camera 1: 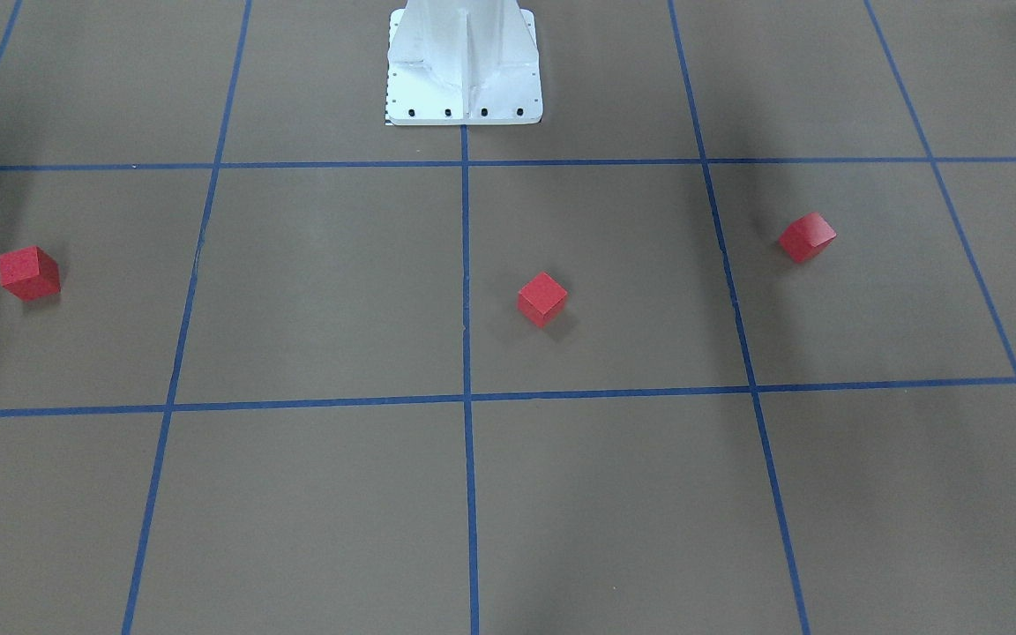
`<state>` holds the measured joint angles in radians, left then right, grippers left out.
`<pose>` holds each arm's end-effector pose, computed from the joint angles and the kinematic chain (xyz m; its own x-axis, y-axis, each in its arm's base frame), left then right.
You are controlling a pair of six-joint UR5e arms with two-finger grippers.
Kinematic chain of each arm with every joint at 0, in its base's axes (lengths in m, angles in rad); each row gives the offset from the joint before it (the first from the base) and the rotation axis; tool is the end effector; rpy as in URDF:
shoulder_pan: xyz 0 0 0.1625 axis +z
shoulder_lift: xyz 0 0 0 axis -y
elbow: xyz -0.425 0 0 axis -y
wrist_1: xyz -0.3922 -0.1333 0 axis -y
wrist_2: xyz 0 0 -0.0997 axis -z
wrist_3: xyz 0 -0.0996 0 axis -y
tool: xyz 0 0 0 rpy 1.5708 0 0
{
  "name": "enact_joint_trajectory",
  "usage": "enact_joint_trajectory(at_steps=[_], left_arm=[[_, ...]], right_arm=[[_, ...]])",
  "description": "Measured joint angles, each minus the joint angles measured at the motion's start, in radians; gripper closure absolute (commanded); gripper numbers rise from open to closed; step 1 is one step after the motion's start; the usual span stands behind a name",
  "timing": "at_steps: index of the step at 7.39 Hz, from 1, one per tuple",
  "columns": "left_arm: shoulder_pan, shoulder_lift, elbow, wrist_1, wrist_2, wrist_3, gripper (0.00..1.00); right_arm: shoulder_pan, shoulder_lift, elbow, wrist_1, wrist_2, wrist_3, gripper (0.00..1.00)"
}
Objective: Form red blocks into L shape at center
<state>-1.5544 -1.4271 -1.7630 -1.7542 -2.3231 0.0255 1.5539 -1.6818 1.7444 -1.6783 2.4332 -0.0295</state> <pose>-0.0579 -0.4456 0.6120 0.7268 0.1938 -0.6590 -0.0345 0.9685 0.2467 0.0502 -0.4420 0.6296 0.6503 -0.0064 0.7596 0.0361 0.9991 -0.0225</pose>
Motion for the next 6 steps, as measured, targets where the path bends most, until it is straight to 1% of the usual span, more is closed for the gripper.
enact_joint_trajectory(at_steps=[2,4,5,6], left_arm=[[0.038,-0.038,0.005,-0.035,-0.003,-0.019,0.00],[0.101,-0.132,0.000,-0.041,-0.003,-0.082,0.00],[0.146,-0.190,-0.001,-0.039,-0.002,-0.169,0.00],[0.204,-0.243,-0.002,-0.037,0.000,-0.321,0.00]], right_arm=[[-0.001,0.003,0.002,0.000,0.000,0.003,0.01],[-0.002,0.010,0.003,0.000,0.000,0.002,0.01],[-0.003,0.013,0.003,0.000,0.000,0.002,0.01],[-0.005,0.017,0.003,0.000,0.000,0.002,0.01]])
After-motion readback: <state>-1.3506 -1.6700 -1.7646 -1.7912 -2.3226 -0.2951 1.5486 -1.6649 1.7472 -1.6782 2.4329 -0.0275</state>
